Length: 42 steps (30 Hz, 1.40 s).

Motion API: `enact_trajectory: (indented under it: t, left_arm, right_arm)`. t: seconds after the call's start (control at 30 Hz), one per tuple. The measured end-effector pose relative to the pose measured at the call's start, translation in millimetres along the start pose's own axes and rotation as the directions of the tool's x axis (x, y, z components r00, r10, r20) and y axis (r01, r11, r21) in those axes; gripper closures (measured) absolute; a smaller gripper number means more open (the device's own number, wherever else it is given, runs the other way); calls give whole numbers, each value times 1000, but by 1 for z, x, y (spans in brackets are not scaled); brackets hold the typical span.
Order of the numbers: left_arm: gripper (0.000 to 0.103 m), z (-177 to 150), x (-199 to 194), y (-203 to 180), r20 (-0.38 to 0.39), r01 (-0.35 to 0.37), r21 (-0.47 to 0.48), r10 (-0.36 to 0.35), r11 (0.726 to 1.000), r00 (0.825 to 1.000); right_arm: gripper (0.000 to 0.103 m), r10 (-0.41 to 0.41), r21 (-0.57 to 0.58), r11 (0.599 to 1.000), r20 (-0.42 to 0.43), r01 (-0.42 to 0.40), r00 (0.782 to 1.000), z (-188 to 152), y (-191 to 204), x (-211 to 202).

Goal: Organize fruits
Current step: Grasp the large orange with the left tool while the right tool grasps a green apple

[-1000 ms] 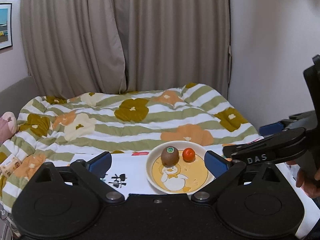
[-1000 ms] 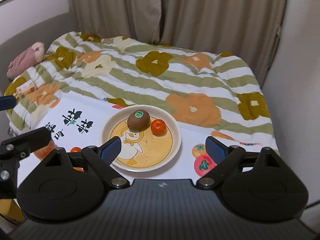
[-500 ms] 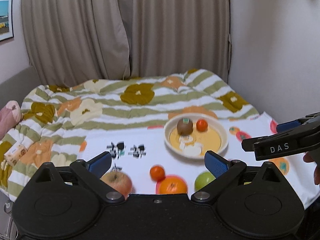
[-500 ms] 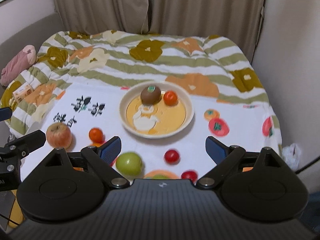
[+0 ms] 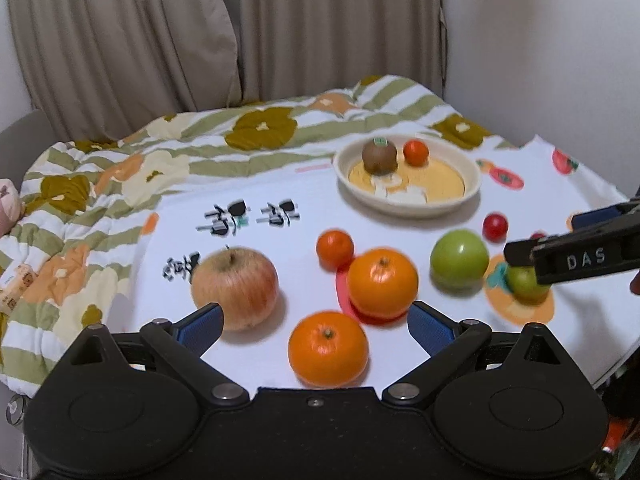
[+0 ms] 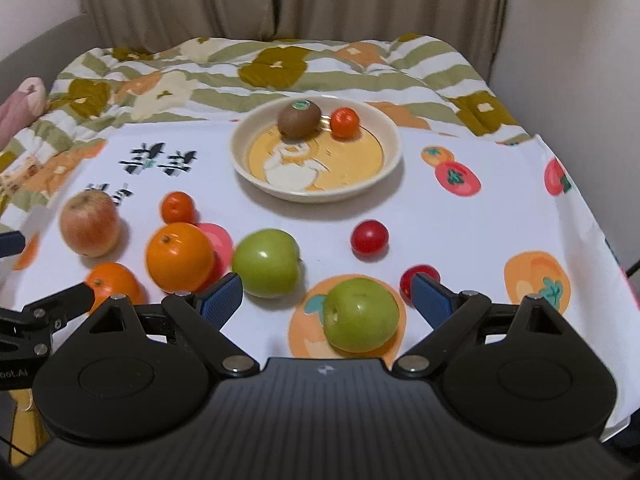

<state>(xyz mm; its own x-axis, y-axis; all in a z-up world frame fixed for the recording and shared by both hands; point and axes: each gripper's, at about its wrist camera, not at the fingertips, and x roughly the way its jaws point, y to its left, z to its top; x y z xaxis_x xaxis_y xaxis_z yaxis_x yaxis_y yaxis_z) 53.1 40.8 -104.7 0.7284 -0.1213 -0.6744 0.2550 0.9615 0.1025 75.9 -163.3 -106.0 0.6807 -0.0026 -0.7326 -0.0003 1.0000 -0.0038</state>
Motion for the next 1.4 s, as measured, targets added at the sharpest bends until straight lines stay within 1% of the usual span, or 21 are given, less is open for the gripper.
enact_trajectory:
  t: [0.23,0.3,0.43,0.5,0.57,0.6,0.7,0.73,0.8,0.87,0.93,1.13,1.2,1.3,1.33,1.4]
  left_arm:
    - [12,-15,32,-6,-35,12,39,-11,999,999]
    - [13,-17,38,-7,-45,13,45,-11,999,999]
    - [20,-20,49,-9,-71,24,60,-20,998,997]
    - [21,-21,53,-9,-81,28,62,-23,998,996]
    - [23,-23,55,-8,-93,32,59,-27,998,995]
    - [25,-23,56,-7,-99,33,56,-27,998,995]
    - [37,-25,57,-6,-110,37,45,-32,998,993]
    - [38,-25,57,-5,-111,31,47,-26,998,993]
    - [39,-25,57,-2,-111,41,36,-37,999,993]
    - [39,-24,57,-2,-113,45,31,-41,999,993]
    - [39,-24,56,-2,-113,46,33,-42,998,993]
    - [39,-28,52,1,-116,42,15,-40,999,992]
    - [39,-30,49,2,-119,38,11,-36,999,992]
    - [39,-32,47,5,-123,35,5,-34,999,992]
    - [39,-33,46,6,-124,33,4,-32,999,992]
    - [39,-32,45,7,-127,31,0,-31,1000,991]
  right_arm:
    - [0,-31,21,999,-21,31,999,-18,-9,29]
    - [0,-39,32,999,-24,39,999,-20,-12,33]
    - [0,-49,51,997,-32,51,998,-24,-16,40]
    - [0,-53,57,997,-35,55,998,-25,-18,41]
    - [2,-56,60,997,-40,58,998,-25,-19,43]
    - [2,-57,60,996,-43,60,997,-25,-19,43]
    - [2,-67,55,996,-47,70,997,-24,-19,44]
    - [3,-74,50,996,-50,76,996,-24,-19,45]
    - [6,-82,44,995,-55,84,995,-24,-19,46]
    - [15,-80,43,996,-61,82,995,-24,-20,47]
    - [18,-78,41,996,-73,81,994,-24,-19,50]
    - [19,-79,40,996,-83,83,993,-24,-16,54]
    - [23,-77,37,996,-85,80,993,-23,-15,55]
    - [32,-77,32,996,-92,80,993,-22,-14,58]
    - [33,-70,33,997,-96,73,993,-22,-14,58]
    - [33,-72,33,997,-99,75,992,-21,-14,58]
